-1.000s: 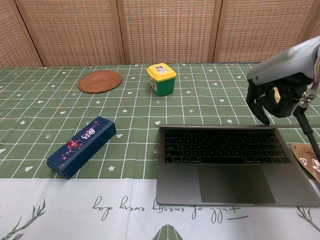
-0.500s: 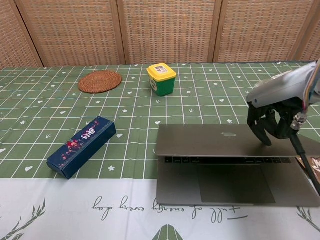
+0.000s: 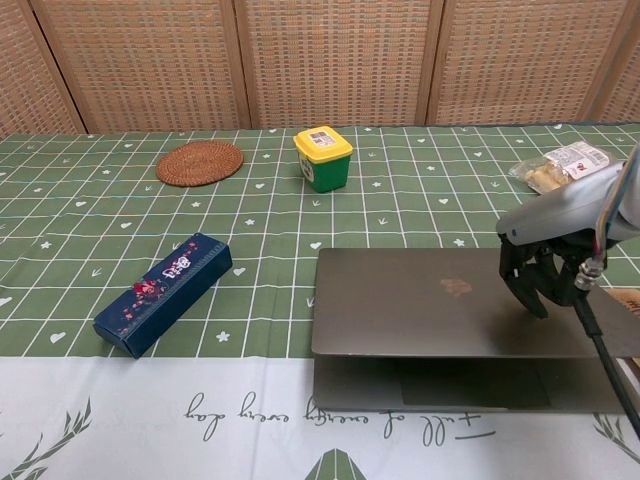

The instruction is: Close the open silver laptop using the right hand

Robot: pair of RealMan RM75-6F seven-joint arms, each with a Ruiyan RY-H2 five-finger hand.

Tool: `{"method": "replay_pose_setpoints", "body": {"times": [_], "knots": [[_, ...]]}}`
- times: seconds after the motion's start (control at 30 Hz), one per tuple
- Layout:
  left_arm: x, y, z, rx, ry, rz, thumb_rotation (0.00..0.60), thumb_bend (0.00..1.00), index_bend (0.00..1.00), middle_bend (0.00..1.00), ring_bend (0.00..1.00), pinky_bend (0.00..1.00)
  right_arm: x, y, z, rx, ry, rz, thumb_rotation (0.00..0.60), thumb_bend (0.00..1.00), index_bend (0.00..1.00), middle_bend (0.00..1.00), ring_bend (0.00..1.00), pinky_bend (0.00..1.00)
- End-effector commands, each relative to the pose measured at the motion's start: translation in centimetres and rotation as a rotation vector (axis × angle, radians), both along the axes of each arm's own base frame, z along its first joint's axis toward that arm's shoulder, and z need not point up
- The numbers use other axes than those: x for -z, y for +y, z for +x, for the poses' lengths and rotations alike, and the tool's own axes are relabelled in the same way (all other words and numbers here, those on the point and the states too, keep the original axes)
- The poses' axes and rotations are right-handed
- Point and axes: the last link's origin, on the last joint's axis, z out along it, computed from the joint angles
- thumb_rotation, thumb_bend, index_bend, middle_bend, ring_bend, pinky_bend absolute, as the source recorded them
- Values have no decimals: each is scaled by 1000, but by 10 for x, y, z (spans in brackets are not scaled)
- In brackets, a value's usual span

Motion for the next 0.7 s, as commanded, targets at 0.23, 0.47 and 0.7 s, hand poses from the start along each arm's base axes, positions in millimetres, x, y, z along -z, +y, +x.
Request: {"method": "replay_pose_setpoints", "body": {"times": [0.23, 0.47, 0.7], "knots": [[0, 1, -1, -4, 2, 0, 600, 134, 0, 0, 0, 0, 15, 1, -15, 32, 2, 33, 600, 1000, 587, 427, 374, 404], [1, 1, -1, -4, 6, -1, 600, 133, 0, 0, 0, 0, 23, 1, -23, 40, 0, 50, 600, 1000, 585, 424, 370, 400], [1, 1, -1, -2, 7, 0, 600, 134, 0, 0, 0, 0, 23, 0, -28, 37, -13, 42, 600, 1000, 575, 412, 357, 388]]}}
